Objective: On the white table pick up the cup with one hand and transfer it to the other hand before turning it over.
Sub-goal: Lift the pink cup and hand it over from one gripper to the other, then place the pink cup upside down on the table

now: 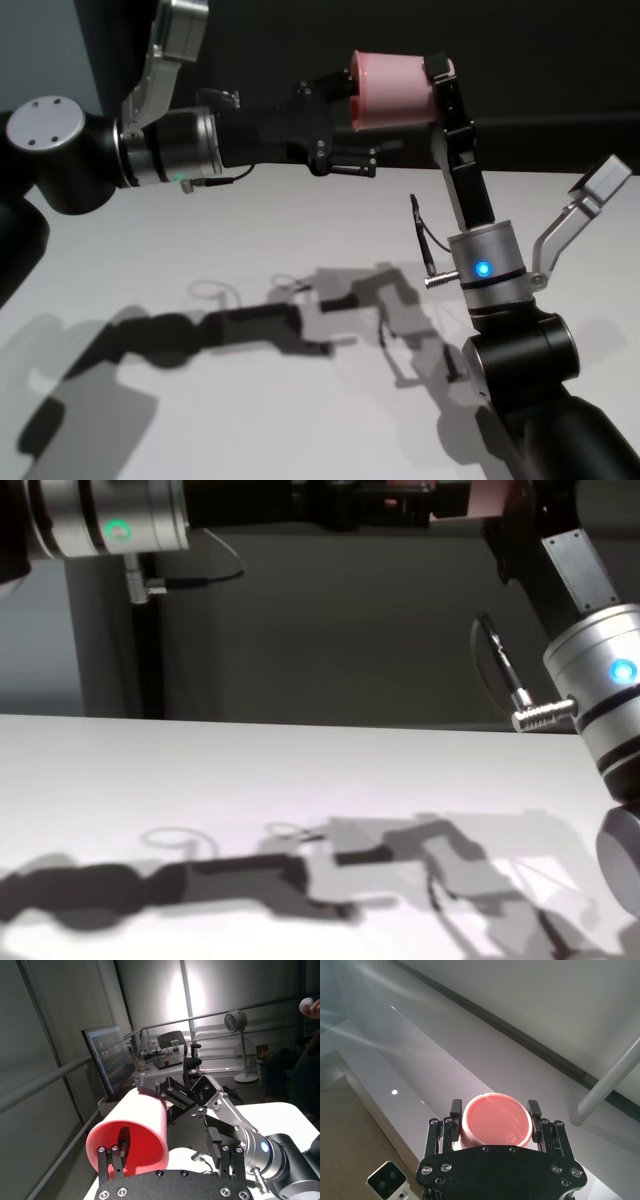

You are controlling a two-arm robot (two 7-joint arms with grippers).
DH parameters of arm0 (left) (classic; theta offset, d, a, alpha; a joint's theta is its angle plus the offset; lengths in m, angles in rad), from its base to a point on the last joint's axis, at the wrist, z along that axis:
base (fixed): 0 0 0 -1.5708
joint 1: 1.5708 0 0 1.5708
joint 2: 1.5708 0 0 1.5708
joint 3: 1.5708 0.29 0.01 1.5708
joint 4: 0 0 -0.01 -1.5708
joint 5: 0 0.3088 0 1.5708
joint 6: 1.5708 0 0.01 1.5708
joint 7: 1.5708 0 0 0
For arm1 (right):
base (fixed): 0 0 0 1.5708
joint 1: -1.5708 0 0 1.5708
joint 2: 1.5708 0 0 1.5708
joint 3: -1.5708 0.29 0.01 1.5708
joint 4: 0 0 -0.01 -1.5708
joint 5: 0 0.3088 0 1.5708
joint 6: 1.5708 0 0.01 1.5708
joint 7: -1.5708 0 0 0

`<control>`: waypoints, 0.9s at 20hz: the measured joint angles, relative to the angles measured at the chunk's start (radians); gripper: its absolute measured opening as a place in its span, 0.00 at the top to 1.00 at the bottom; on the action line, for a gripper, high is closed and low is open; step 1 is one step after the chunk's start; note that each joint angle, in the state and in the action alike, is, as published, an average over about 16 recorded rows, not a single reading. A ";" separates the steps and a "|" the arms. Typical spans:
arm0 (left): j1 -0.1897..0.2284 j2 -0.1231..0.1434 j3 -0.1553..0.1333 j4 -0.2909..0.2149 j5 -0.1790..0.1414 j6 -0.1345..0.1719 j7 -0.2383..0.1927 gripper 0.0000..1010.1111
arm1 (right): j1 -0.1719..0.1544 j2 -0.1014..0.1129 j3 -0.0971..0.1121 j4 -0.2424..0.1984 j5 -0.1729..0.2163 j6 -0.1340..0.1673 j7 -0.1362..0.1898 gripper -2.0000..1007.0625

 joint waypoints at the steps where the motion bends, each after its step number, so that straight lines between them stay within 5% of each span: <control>1: 0.005 0.006 -0.002 -0.006 -0.001 0.001 0.003 0.01 | 0.000 0.000 0.000 0.000 0.000 0.000 0.000 0.25; 9: 0.062 0.066 -0.029 -0.076 -0.015 0.016 0.049 0.01 | 0.000 0.000 0.000 0.000 0.000 0.000 0.000 0.25; 18: 0.185 0.150 -0.089 -0.189 -0.027 0.034 0.177 0.01 | 0.000 0.000 0.000 0.000 0.000 0.000 0.000 0.25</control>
